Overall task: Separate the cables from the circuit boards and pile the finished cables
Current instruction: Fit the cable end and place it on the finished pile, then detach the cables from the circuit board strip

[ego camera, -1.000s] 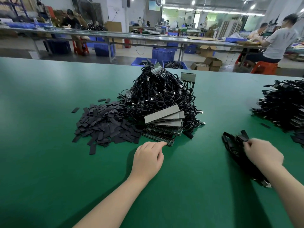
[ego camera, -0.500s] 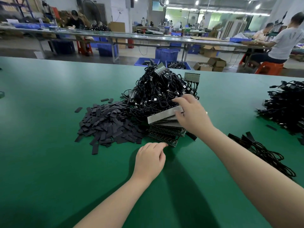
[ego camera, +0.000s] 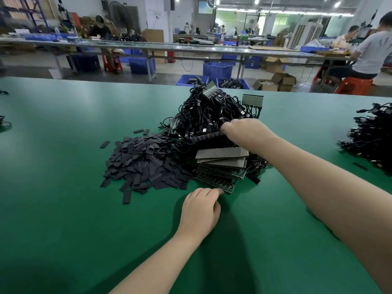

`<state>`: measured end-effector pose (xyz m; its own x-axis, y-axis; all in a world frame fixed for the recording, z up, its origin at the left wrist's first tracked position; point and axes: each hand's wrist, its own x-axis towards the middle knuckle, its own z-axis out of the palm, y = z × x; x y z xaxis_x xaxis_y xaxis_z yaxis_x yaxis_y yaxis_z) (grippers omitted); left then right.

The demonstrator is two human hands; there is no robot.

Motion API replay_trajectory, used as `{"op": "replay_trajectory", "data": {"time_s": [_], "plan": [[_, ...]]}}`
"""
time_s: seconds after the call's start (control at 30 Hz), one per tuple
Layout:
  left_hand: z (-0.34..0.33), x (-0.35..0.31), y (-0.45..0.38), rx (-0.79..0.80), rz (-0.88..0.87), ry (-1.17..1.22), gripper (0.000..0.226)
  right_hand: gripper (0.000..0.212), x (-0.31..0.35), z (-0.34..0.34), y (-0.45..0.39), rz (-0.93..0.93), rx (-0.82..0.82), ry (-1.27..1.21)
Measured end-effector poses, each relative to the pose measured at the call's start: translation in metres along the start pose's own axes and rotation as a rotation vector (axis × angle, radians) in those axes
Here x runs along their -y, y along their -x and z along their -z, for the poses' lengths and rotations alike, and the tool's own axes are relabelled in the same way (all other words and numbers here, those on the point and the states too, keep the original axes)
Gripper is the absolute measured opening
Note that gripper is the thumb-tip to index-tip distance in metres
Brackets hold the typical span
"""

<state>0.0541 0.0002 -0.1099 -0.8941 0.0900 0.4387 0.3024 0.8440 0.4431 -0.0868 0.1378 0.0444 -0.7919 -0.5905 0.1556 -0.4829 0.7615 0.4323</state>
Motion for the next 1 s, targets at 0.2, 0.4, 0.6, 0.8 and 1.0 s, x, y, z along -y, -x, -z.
{"op": "replay_trajectory", "data": {"time_s": [0.2,0.4,0.6,0.8,1.0], "plan": [[0.003,-0.002,0.000,0.024,0.007,-0.007,0.036,0.024,-0.014,0.014,-0.016,-0.252,-0.066,-0.360],[0.003,0.000,0.000,0.021,-0.008,0.029,0.035,0.026,-0.050,0.051,-0.021,-0.536,-0.372,-0.448],[0.000,0.002,0.000,0.012,-0.019,0.026,0.037,0.028,-0.092,0.097,-0.006,-0.715,-0.643,-0.487],[-0.003,0.003,-0.001,-0.017,-0.027,0.027,0.037,0.027,-0.084,0.108,0.038,-0.560,-0.709,-0.555],[0.000,0.006,0.001,-0.085,-0.009,0.173,0.040,0.009,-0.062,0.087,0.092,-0.448,-0.643,-0.884]]}}
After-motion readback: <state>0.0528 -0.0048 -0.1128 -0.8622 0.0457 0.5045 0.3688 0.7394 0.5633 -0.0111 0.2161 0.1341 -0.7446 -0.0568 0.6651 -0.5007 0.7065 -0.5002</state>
